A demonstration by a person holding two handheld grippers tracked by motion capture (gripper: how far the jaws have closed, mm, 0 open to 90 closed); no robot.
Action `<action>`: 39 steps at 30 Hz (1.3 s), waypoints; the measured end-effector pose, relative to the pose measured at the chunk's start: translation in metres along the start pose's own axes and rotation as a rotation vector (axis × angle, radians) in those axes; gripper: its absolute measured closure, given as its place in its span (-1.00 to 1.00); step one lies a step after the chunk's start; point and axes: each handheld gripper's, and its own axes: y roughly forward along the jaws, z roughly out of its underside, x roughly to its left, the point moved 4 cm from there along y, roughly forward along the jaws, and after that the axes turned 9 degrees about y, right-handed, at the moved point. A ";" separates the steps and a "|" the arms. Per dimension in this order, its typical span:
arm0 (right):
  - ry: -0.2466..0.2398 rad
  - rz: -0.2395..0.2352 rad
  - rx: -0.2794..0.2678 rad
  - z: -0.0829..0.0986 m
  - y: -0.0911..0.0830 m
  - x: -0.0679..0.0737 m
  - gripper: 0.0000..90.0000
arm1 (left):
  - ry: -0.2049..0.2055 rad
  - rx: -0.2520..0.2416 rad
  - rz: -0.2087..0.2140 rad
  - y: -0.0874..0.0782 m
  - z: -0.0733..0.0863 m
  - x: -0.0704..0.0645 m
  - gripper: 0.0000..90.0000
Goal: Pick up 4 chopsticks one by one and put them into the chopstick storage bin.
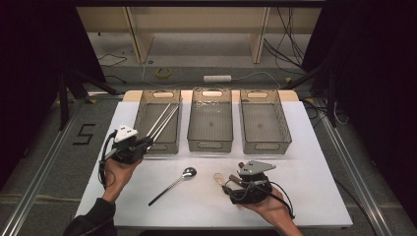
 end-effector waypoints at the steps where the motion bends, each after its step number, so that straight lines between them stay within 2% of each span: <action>1: 0.001 -0.001 0.000 0.000 0.000 0.000 -0.41 | -0.004 0.004 -0.007 0.003 0.000 0.003 0.84; 6: 0.008 -0.005 0.003 0.000 -0.001 0.000 -0.43 | -0.043 0.020 -0.036 0.017 0.000 0.020 0.84; 10: 0.006 -0.006 0.009 0.001 0.000 0.001 -0.46 | -0.052 0.039 -0.041 0.024 0.001 0.029 0.84; 19: -0.002 -0.021 0.010 0.000 0.000 0.005 -0.50 | -0.077 0.068 -0.057 0.038 0.001 0.041 0.84; 26: -0.006 -0.027 0.011 0.000 0.000 0.006 -0.50 | -0.093 0.097 -0.059 0.047 0.002 0.045 0.83; 32: -0.020 -0.035 0.016 0.000 0.000 0.008 -0.50 | -0.084 0.121 -0.074 0.055 0.001 0.047 0.83; 39: -0.032 -0.039 0.020 0.000 0.000 0.009 -0.49 | -0.084 0.114 -0.077 0.055 -0.002 0.045 0.45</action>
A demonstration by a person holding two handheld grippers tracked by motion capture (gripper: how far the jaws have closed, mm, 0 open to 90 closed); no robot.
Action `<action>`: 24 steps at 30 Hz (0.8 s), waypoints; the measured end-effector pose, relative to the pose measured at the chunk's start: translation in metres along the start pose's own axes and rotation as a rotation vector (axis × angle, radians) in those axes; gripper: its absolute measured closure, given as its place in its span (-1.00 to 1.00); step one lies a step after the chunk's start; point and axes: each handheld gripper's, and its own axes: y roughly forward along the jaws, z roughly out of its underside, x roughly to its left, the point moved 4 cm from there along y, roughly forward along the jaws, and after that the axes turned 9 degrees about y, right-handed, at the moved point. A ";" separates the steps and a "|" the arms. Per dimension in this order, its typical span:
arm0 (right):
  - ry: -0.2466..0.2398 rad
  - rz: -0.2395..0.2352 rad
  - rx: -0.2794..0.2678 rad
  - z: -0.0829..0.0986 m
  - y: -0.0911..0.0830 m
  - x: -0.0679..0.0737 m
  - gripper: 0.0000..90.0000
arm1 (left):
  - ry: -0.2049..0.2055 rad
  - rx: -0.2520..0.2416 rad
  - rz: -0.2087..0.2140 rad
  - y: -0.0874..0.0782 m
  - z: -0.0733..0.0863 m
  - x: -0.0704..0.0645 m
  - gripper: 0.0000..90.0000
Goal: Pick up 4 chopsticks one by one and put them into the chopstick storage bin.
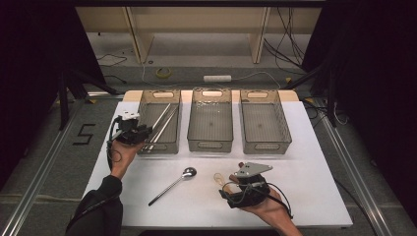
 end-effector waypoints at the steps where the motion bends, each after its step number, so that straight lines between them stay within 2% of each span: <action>1: -0.001 0.000 -0.001 0.000 0.000 0.000 -0.49 | -0.001 0.000 -0.002 -0.001 0.000 -0.001 0.39; 4: -0.003 0.004 -0.002 0.000 -0.001 0.000 -0.49 | 0.001 -0.009 0.003 -0.007 -0.002 -0.004 0.18; 11: 0.007 0.017 0.007 0.000 0.000 -0.002 -0.48 | 0.023 -0.029 0.079 -0.032 -0.004 -0.023 -0.20; 19: 0.010 0.025 0.023 0.002 0.001 -0.003 -0.44 | 0.070 -0.021 0.173 -0.053 0.000 -0.053 -0.43; 24: 0.018 0.027 0.022 0.002 0.000 -0.005 -0.43 | 0.101 0.000 0.222 -0.061 0.009 -0.068 -0.49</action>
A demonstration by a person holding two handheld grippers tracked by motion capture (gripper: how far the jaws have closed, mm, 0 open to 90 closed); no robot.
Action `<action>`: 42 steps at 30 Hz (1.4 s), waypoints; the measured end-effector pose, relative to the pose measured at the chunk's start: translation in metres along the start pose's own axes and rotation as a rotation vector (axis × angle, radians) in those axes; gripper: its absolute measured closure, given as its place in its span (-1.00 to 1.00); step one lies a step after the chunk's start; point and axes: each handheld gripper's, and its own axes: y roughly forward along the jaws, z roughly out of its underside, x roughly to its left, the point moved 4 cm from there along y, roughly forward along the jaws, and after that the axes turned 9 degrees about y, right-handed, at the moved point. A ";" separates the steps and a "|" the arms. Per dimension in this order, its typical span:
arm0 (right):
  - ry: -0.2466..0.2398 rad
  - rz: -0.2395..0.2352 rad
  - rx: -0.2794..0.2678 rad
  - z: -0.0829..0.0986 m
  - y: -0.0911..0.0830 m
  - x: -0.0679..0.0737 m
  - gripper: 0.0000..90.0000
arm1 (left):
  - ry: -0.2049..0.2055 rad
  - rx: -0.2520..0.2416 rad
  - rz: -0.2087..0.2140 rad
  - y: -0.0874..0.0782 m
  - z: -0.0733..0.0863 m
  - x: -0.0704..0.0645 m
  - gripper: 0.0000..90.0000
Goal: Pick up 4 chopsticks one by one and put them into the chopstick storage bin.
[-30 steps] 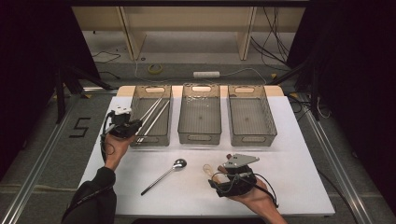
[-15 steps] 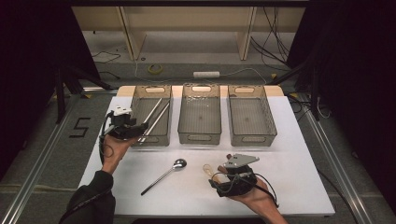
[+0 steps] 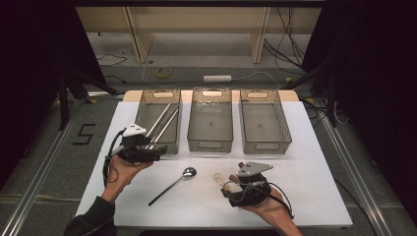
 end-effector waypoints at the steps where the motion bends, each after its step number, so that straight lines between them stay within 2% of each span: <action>1: 0.000 0.000 0.000 0.000 0.000 0.000 -0.43 | 0.004 0.008 0.013 0.000 0.002 -0.004 -0.50; 12: 0.013 -0.013 -0.007 0.000 -0.001 0.000 -0.43 | 0.073 0.078 0.085 0.002 0.019 -0.032 -0.52; 15: 0.014 -0.015 -0.006 0.000 -0.001 0.000 -0.43 | 0.076 0.097 0.103 0.002 0.024 -0.038 -0.54; 20: 0.019 -0.021 -0.004 0.000 -0.001 -0.001 -0.44 | 0.081 0.116 0.117 0.002 0.027 -0.043 -0.55; 27: 0.015 -0.030 0.001 0.001 0.000 -0.001 -0.45 | 0.115 0.174 0.136 0.004 0.030 -0.051 -0.58; 36: 0.007 -0.039 0.005 0.001 0.000 -0.002 -0.45 | 0.131 0.239 0.158 0.006 0.036 -0.058 -0.58; 40: 0.006 -0.040 0.005 0.001 0.000 0.000 -0.45 | 0.158 0.280 0.151 0.008 0.040 -0.060 -0.57; 42: 0.009 -0.041 0.008 0.001 0.000 0.000 -0.45 | 0.156 0.294 0.156 0.009 0.043 -0.062 -0.56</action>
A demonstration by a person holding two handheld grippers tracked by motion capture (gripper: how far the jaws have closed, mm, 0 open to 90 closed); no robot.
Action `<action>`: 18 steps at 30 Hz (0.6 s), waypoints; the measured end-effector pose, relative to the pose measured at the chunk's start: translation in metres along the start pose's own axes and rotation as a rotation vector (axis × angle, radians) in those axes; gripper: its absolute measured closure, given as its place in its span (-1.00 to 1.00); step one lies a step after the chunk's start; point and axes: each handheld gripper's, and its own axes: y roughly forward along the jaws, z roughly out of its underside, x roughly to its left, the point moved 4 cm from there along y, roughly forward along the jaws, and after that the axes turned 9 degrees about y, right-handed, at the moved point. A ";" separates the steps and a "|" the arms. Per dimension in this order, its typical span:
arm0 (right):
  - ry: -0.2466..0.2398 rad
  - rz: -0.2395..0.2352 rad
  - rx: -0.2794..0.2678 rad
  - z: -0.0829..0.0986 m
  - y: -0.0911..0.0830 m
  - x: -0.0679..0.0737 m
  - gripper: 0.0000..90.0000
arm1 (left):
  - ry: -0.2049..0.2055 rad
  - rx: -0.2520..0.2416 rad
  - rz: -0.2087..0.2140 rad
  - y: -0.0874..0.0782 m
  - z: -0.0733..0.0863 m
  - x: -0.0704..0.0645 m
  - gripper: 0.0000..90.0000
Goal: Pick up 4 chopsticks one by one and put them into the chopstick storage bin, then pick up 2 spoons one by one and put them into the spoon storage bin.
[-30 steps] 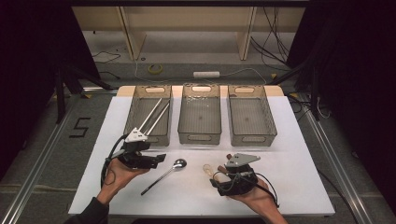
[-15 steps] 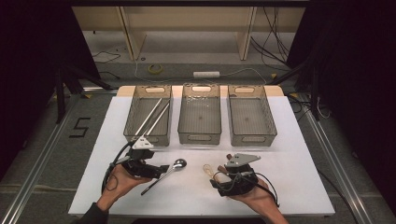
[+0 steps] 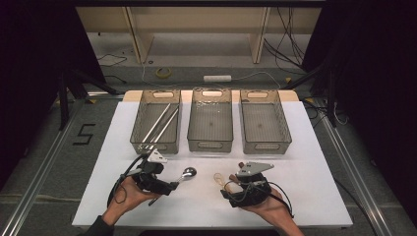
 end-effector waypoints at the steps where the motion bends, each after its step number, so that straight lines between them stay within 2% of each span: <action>1: 0.001 0.001 0.000 0.000 0.000 0.000 -0.45 | 0.003 0.015 0.003 0.001 0.001 0.000 -0.56; 11: -0.005 0.001 -0.001 0.000 0.000 0.001 -0.45 | 0.007 0.085 0.012 0.006 0.006 0.000 -0.47; 18: -0.003 0.002 0.000 -0.001 0.000 0.000 -0.45 | 0.025 0.139 0.021 0.010 0.010 -0.002 -0.21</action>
